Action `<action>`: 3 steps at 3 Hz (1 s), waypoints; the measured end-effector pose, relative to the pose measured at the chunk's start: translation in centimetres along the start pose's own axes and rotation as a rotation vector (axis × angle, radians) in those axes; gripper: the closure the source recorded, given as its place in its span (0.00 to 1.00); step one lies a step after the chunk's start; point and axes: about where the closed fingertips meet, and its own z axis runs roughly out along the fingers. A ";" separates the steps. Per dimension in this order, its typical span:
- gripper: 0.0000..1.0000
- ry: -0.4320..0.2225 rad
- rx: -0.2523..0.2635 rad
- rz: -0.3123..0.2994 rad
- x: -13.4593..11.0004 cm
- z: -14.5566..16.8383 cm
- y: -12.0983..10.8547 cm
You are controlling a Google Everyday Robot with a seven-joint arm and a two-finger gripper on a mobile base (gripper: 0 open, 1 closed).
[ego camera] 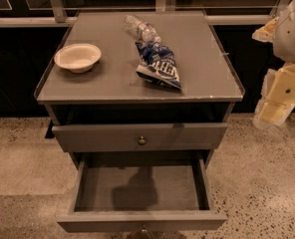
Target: Place blue chip bag into middle drawer
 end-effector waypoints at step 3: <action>0.00 -0.398 -0.241 -0.312 -13.9 13.2 -8.8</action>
Offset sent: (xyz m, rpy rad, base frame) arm 0.1920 0.1332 -0.0746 0.3650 0.1003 0.5464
